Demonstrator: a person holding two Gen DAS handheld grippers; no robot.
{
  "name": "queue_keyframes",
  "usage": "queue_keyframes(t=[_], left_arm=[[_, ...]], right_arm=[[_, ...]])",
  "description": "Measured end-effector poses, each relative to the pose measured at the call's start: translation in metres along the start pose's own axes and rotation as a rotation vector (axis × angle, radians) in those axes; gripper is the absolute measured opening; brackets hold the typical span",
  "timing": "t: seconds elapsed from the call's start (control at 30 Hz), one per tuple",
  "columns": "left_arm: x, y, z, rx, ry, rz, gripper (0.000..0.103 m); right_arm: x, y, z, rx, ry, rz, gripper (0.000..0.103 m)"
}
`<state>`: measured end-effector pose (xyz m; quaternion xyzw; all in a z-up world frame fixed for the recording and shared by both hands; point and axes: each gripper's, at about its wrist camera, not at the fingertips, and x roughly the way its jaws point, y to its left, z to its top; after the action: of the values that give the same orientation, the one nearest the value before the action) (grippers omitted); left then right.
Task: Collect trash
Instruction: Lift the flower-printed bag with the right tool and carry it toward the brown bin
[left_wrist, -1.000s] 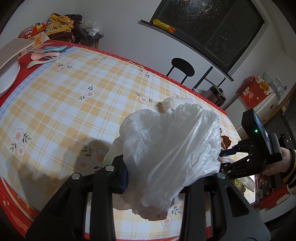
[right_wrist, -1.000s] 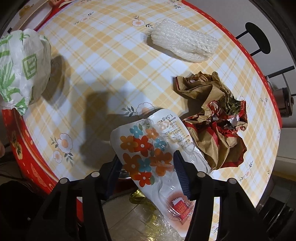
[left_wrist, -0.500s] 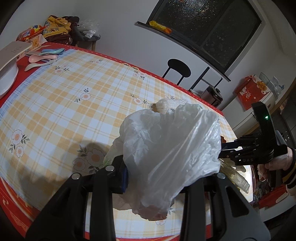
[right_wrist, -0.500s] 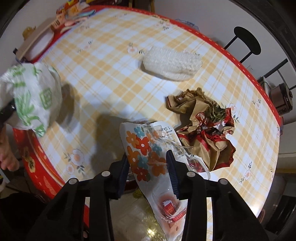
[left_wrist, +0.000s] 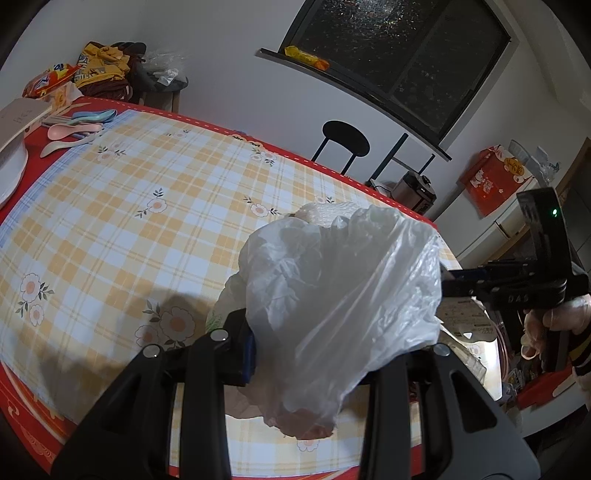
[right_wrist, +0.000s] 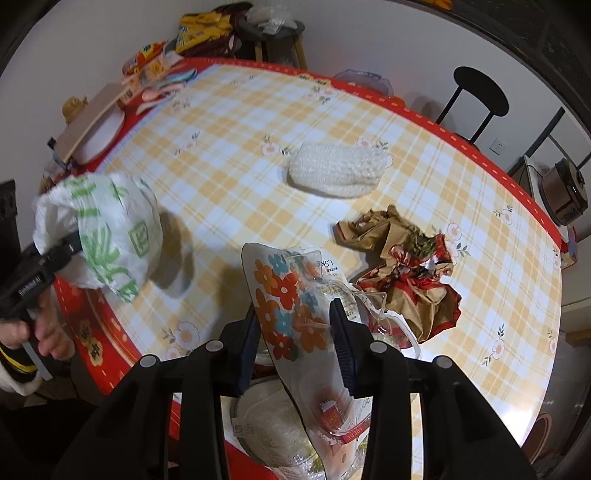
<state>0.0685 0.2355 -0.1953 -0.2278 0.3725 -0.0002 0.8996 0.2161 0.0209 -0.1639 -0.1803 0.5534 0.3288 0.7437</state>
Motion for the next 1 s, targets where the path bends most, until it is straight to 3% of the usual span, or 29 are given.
queue_keyframes(t=[0.57, 1.0], left_arm=[[-0.023, -0.018, 0.014, 0.034, -0.048, -0.023, 0.035], [-0.04, -0.071, 0.033, 0.126, -0.097, -0.076, 0.035]], right_arm=[[-0.063, -0.048, -0.014, 0.233, -0.208, 0.142, 0.037], [-0.115, -0.1, -0.065, 0.382, -0.355, 0.13, 0.037]])
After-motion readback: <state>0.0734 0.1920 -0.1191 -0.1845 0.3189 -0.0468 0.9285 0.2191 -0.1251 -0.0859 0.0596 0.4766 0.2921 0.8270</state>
